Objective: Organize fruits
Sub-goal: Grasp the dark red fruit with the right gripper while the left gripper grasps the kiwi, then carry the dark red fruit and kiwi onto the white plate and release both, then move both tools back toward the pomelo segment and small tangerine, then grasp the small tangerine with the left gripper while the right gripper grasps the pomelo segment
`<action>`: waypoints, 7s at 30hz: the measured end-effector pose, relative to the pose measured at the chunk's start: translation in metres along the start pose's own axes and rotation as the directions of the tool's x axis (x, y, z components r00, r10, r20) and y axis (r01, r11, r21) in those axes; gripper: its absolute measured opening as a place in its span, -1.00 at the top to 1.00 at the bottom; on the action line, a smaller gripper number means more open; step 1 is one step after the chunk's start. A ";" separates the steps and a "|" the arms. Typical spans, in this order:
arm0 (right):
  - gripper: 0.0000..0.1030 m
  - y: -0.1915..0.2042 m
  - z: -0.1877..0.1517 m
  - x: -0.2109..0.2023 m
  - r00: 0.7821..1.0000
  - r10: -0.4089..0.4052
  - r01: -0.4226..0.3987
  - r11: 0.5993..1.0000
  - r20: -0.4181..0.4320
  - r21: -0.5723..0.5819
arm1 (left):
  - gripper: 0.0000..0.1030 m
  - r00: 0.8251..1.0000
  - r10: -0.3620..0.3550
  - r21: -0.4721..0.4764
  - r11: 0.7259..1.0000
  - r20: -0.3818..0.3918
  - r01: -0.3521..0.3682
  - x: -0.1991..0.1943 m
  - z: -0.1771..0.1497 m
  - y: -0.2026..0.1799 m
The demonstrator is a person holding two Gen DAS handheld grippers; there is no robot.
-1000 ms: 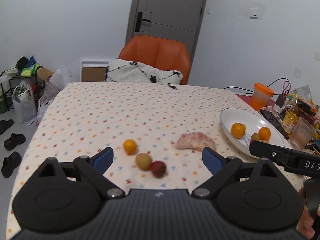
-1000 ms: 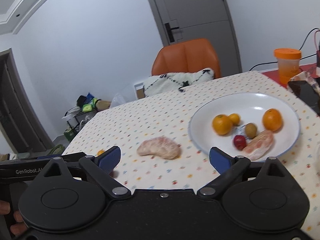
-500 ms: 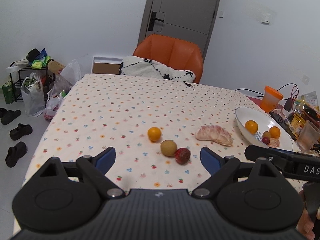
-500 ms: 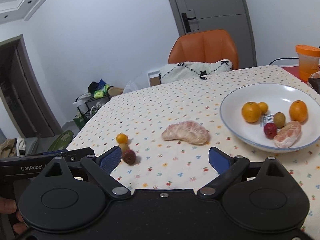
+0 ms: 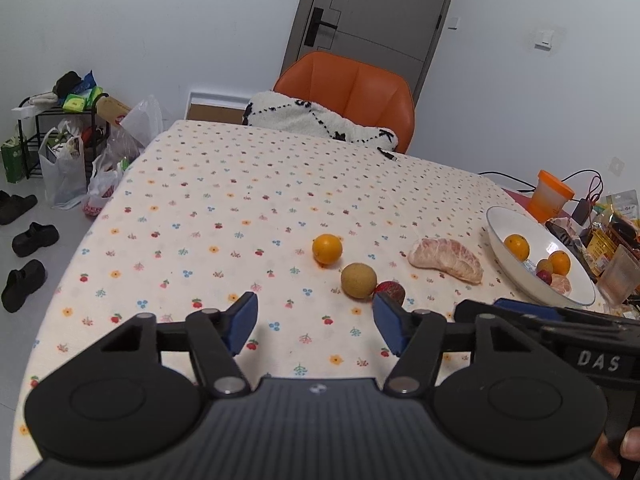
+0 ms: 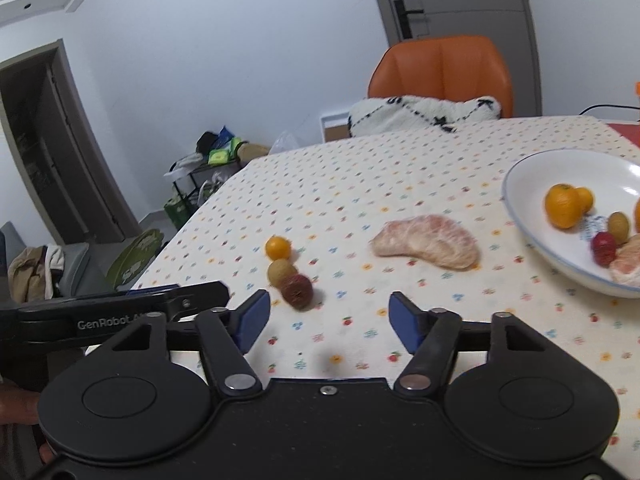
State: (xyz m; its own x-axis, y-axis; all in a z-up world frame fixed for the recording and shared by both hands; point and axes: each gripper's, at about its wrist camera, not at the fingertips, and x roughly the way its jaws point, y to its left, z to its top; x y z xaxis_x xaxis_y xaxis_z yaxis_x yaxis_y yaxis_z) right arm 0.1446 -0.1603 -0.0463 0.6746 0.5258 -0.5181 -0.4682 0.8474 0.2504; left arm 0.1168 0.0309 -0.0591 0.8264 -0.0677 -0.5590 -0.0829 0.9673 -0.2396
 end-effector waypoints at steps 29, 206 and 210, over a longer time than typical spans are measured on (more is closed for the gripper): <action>0.56 0.009 0.008 0.053 0.997 0.036 -0.037 0.999 -0.067 -0.013 | -0.04 0.999 -0.023 -0.025 0.999 -0.039 0.022 0.029 0.009 0.017; -0.89 -0.034 0.019 0.025 0.987 -0.160 0.158 0.983 0.011 0.091 | -0.33 1.000 0.024 -0.012 1.000 -0.004 -0.024 0.041 0.028 -0.013; -0.89 -0.032 0.020 0.036 0.982 -0.187 0.186 0.979 0.002 0.085 | -0.21 1.000 0.012 -0.017 1.000 -0.011 -0.013 0.048 0.028 -0.010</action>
State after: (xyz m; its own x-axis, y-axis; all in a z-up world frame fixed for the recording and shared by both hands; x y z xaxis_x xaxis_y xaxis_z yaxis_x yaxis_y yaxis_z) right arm 0.1951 -0.1674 -0.0564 0.7513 0.3585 -0.5541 -0.2843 0.9335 0.2185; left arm 0.1727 0.0251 -0.0611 0.8189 -0.0585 -0.5710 -0.1025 0.9639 -0.2457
